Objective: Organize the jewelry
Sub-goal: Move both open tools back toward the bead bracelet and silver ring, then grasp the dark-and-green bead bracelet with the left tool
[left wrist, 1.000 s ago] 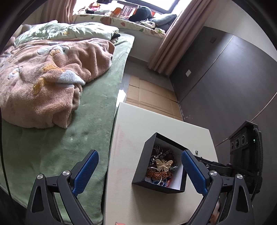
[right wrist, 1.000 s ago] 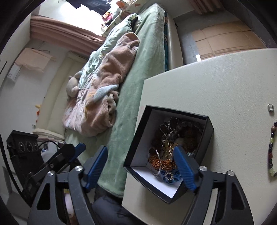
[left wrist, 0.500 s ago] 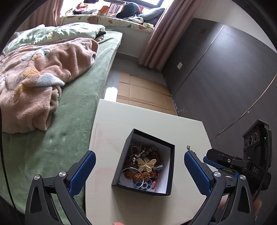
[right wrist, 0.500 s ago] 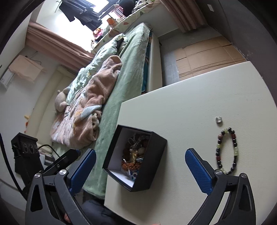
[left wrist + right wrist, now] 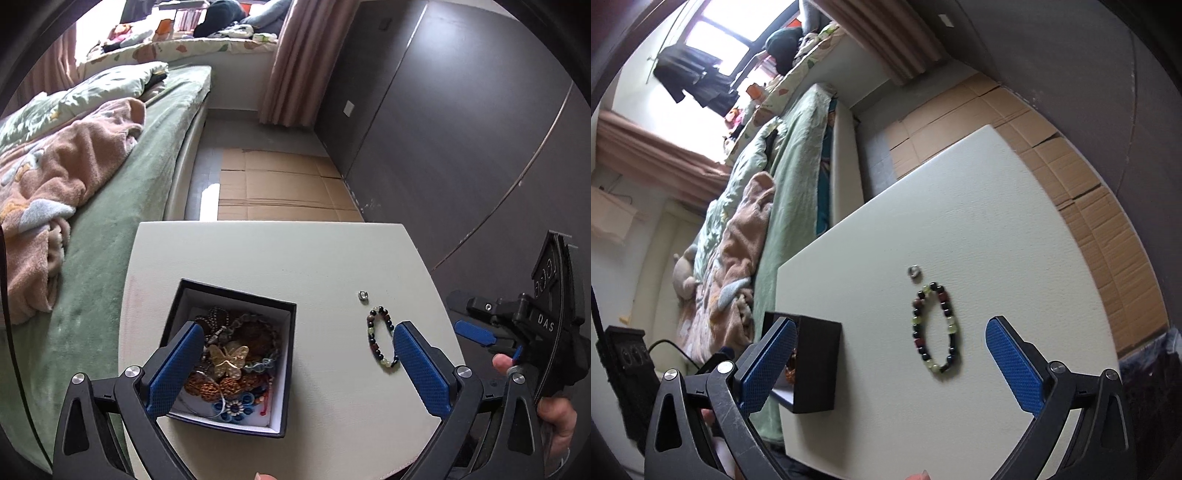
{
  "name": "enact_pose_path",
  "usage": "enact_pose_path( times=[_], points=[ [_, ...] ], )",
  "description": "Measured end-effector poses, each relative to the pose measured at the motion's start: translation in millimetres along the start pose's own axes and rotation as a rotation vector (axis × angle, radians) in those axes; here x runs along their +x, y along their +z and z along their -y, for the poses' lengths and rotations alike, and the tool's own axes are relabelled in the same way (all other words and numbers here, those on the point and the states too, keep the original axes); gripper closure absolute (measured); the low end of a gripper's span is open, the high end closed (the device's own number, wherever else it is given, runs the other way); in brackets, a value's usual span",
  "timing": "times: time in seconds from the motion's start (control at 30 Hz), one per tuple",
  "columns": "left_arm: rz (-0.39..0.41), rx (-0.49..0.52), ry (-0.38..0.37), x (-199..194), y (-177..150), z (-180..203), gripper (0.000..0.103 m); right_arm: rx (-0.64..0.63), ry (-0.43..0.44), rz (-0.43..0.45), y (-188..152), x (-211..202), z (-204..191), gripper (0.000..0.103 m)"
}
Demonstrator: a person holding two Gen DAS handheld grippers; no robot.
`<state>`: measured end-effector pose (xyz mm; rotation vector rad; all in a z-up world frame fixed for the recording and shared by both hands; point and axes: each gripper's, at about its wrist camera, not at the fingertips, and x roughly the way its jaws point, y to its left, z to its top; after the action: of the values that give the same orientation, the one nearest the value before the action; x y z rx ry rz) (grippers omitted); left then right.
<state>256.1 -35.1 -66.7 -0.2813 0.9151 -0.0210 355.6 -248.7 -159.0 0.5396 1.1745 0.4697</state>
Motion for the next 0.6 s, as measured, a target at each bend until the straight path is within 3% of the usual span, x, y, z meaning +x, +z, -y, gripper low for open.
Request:
enact_pose_path(
  times=[0.2, 0.27, 0.4, 0.53, 0.6],
  points=[
    [-0.066, 0.104, 0.008, 25.2, 2.0, 40.5, 0.023, 0.048, -0.044, 0.062, 9.6, -21.1, 27.6, 0.0],
    [-0.097, 0.136, 0.006, 35.9, 2.4, 52.3, 0.025, 0.05, -0.039, 0.077, 11.4, -25.3, 31.0, 0.0],
    [-0.169, 0.156, 0.003, 58.4, 3.2, 66.5, 0.043, 0.048, -0.029, 0.105, 13.4, -32.6, 35.5, 0.0],
    [-0.233, 0.175, 0.02, 82.7, 3.4, 75.1, 0.058, 0.08, -0.09, 0.129, 15.0, -37.2, 44.5, 0.0],
    [-0.251, 0.187, 0.031, 92.1, 3.2, 79.0, 0.059, 0.093, -0.111, 0.151, 16.3, -42.1, 49.2, 0.0]
  ],
)
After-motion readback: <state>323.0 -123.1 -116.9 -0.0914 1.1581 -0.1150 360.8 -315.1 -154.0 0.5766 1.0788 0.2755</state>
